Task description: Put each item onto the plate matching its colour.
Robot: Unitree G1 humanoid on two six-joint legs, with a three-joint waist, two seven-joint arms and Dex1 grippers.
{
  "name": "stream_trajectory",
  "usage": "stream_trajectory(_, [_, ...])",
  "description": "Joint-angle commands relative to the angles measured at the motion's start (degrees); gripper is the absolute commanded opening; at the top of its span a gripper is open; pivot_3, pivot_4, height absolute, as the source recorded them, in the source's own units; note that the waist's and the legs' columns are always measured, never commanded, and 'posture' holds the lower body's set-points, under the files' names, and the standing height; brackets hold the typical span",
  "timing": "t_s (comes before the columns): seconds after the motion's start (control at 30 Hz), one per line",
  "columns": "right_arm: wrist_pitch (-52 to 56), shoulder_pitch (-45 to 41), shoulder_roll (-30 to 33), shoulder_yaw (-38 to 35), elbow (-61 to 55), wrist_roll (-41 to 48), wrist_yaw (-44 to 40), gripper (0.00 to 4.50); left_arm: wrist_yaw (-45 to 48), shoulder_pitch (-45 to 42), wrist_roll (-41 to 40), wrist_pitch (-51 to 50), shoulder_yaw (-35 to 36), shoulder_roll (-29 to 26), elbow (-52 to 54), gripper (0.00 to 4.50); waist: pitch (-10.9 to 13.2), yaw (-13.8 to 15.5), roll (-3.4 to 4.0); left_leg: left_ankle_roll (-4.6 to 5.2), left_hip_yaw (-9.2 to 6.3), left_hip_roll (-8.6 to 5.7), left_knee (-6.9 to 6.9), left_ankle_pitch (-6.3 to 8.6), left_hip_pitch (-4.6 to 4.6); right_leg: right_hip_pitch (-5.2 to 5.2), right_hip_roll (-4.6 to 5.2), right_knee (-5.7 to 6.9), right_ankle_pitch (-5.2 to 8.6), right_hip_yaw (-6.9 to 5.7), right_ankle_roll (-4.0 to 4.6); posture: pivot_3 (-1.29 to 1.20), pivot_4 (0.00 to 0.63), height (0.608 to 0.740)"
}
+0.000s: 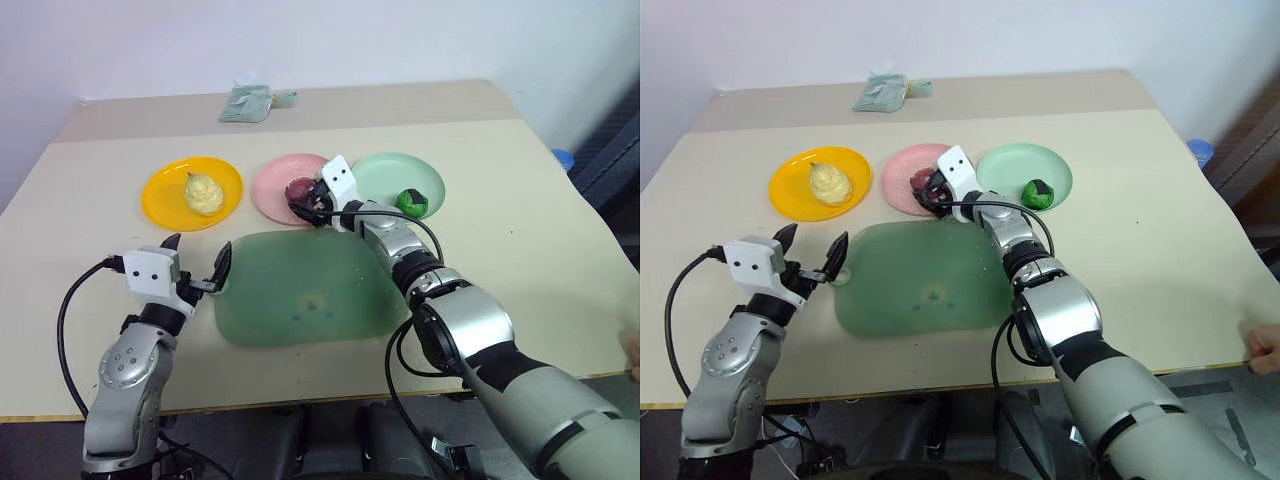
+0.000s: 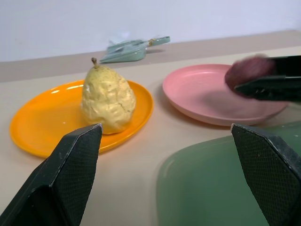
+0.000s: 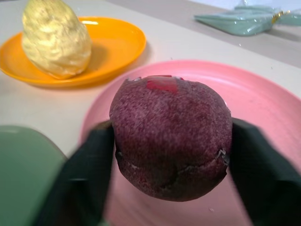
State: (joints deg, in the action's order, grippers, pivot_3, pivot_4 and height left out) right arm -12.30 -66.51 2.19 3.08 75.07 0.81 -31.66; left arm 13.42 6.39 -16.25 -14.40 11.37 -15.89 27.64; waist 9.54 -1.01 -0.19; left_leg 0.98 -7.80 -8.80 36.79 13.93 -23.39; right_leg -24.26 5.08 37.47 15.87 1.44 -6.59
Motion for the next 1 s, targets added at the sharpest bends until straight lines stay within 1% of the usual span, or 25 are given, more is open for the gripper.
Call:
stream_trajectory(0.03, [-2.47, -2.26, 0.89, -1.46, -0.69, -0.73, 0.73, 4.44, 0.93, 0.44, -0.09, 0.43, 0.15, -0.78, 2.10, 4.50, 0.00, -0.02, 0.01, 0.00, 0.00, 0.00, 0.00, 0.00, 0.00, 0.00, 0.00, 0.00, 0.00, 0.00, 0.00, 0.00, 0.150, 0.740])
stream_trajectory(0.1, [-2.99, -1.96, 1.84, -2.65, -1.47, 0.02, -0.35, 4.44, 2.80, 0.59, -1.32, 0.00, 0.38, -1.65, 1.71, 4.50, 0.00, 0.03, 0.01, 0.00, 0.00, 0.00, 0.00, 0.00, 0.00, 0.00, 0.00, 0.01, 0.00, 0.00, 0.00, 0.00, 0.150, 0.740])
stream_trajectory(0.2, [-4.03, -0.10, 3.96, -4.40, -4.47, 1.83, -5.08, 4.44, 6.57, 0.88, -2.99, 0.33, 1.03, -3.75, 0.70, 4.50, 0.01, 0.02, 0.01, 0.00, 0.00, 0.00, 0.00, 0.00, 0.00, 0.00, 0.00, 0.00, 0.00, 0.01, 0.00, 0.00, 0.150, 0.740])
stream_trajectory(0.3, [-3.16, 4.48, 6.59, -6.03, -12.39, 5.04, -11.97, 4.44, 10.05, 0.85, -4.89, 0.47, 1.99, -5.89, -0.52, 4.50, 0.00, 0.15, 0.01, 0.00, 0.00, 0.00, 0.00, 0.00, 0.00, 0.01, 0.02, -0.01, 0.00, 0.01, 0.00, 0.00, 0.150, 0.740])
stream_trajectory(0.37, [0.83, 10.82, 9.10, -6.18, -23.80, 7.69, -16.21, 4.44, 12.62, 0.83, -5.80, 0.81, 2.24, -7.35, -1.43, 4.50, -0.01, 0.29, 0.02, 0.01, 0.00, 0.01, 0.01, 0.01, 0.00, 0.04, 0.04, -0.03, 0.00, 0.01, 0.00, 0.00, 0.150, 0.740])
stream_trajectory(0.43, [7.49, 19.60, 12.52, -5.51, -39.36, 10.23, -19.11, 4.44, 15.31, 1.05, -6.54, 3.06, 2.81, -8.23, -2.34, 4.50, -0.01, 0.49, 0.03, 0.02, -0.03, 0.01, 0.04, 0.02, 0.00, 0.07, 0.05, -0.05, 0.00, 0.00, 0.00, 0.00, 0.150, 0.740])
stream_trajectory(0.47, [11.89, 25.34, 15.18, -5.46, -48.70, 11.75, -20.14, 4.44, 16.95, 1.40, -7.02, 3.08, 3.02, -9.23, -2.89, 4.50, -0.02, 0.74, 0.04, 0.05, -0.03, 0.01, 0.07, 0.04, -0.01, 0.08, 0.06, -0.04, 0.00, 0.00, 0.00, 0.00, 0.150, 0.740])
stream_trajectory(0.5, [15.51, 29.42, 17.09, -5.43, -55.61, 12.88, -20.46, 4.44, 18.10, 1.64, -7.36, 3.02, 3.15, -9.95, -3.33, 4.50, -0.02, 0.89, 0.06, 0.06, -0.04, 0.01, 0.07, 0.04, -0.05, 0.06, 0.07, -0.07, 0.00, 0.00, 0.00, 0.00, 0.150, 0.740])
stream_trajectory(0.63, [28.94, 45.64, 25.05, -8.64, -79.27, 18.22, -19.29, 4.44, 23.73, 2.36, -10.44, 2.64, 4.39, -13.34, -4.08, 4.50, -0.01, 0.42, 0.14, 0.07, 0.03, 0.02, 0.07, 0.06, -0.08, 0.22, 0.12, -0.03, 0.00, 0.05, 0.00, 0.00, 0.150, 0.740])
stream_trajectory(0.7, [33.59, 51.49, 27.76, -10.89, -86.98, 20.38, -17.87, 4.44, 25.63, 2.68, -11.39, 2.21, 5.46, -14.89, -4.36, 4.50, -0.03, 0.48, 0.16, 0.08, 0.03, 0.05, 0.02, 0.07, -0.08, 0.20, 0.12, -0.01, 0.01, 0.05, 0.01, 0.00, 0.150, 0.740])
stream_trajectory(0.77, [36.69, 57.04, 29.63, -14.05, -92.77, 21.84, -15.49, 4.44, 27.34, 3.30, -12.12, 1.85, 6.77, -16.66, -5.24, 4.50, -0.03, 0.46, 0.17, 0.38, 0.03, 0.07, 0.00, 0.25, -0.07, 0.21, 0.12, -0.03, 0.01, 0.05, 0.02, 0.00, 0.150, 0.740])
stream_trajectory(0.87, [37.64, 65.99, 30.26, -18.75, -99.15, 20.71, -10.72, 4.44, 28.88, 5.09, -12.78, 2.09, 9.50, -18.24, -6.57, 4.50, -0.05, 0.85, 0.17, 0.41, 0.03, 0.07, 0.00, 0.28, -0.06, 0.25, 0.13, -0.08, 0.01, 0.05, 0.02, 0.00, 0.150, 0.740])
stream_trajectory(0.93, [37.28, 69.55, 29.90, -20.40, -101.38, 20.31, -8.50, 4.44, 29.39, 6.35, -14.14, 1.32, 11.10, -18.49, -6.43, 4.50, -0.05, 1.35, 0.17, 0.42, 0.04, 0.07, 0.00, 0.28, -0.05, 0.26, 0.13, -0.13, 0.01, 0.04, 0.02, 0.00, 0.150, 0.740])
stream_trajectory(1.0, [36.91, 71.45, 29.90, -21.48, -101.94, 20.39, -7.07, 4.44, 31.98, 8.00, -16.68, 0.21, 12.38, -19.26, -6.00, 4.50, -0.05, 1.68, 0.17, 0.42, 0.07, 0.07, 0.02, 0.28, -0.04, 0.31, 0.14, -0.18, 0.01, 0.05, 0.01, 0.00, 0.150, 0.740])
